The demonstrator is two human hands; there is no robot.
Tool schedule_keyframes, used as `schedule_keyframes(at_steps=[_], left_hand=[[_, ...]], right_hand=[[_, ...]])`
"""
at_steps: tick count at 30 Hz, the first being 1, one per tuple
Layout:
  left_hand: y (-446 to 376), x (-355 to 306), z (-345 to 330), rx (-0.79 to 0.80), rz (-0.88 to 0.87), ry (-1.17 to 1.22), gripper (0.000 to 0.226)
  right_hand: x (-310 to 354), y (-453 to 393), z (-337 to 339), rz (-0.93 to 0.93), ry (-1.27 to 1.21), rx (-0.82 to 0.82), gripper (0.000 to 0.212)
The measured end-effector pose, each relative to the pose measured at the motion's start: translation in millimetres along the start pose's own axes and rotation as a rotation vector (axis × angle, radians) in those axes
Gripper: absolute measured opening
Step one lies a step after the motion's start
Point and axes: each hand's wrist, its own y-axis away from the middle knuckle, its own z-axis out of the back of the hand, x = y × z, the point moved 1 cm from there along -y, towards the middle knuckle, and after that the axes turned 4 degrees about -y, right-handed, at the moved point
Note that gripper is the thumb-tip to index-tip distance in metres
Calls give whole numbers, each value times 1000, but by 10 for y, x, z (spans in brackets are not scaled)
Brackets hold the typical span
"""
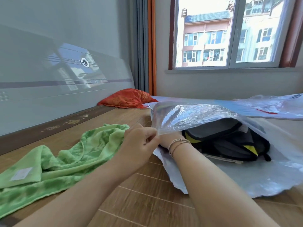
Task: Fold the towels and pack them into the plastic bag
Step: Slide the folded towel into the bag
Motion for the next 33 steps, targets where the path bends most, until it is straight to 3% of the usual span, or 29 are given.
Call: schedule_keyframes(at_steps=[2,8,12,15,18,20,26,29,33], left_hand=[[-1,67,10,-5,37,19,46],[67,102,-7,48,141,7,53],[373,144,192,35,262,-77,61],[694,414,404,109,417,-370,50],[1105,655,563,378,642,-674,36],[1313,669,658,450,762,-630,36],[1333,491,775,451,696,-629,41],[1413,225,808,327,648,-450,34],[1522,-483,863,100,588,-24,35]], right_hand=[[74,54,53,20,-13,-89,54],[-49,690,313,147,-237,17,44],[-73,1499,510,129,-369,-54,47],[78,1915,572,112,-362,-212,29],[274,2156,650,64,-424,-236,19],[399,2280,618,46,-504,-109,17],[633,2554,507,23,-807,141,31],[622,2645,626,-153,-1140,140,15],[617,2797,803,-454,-1780,163,23]])
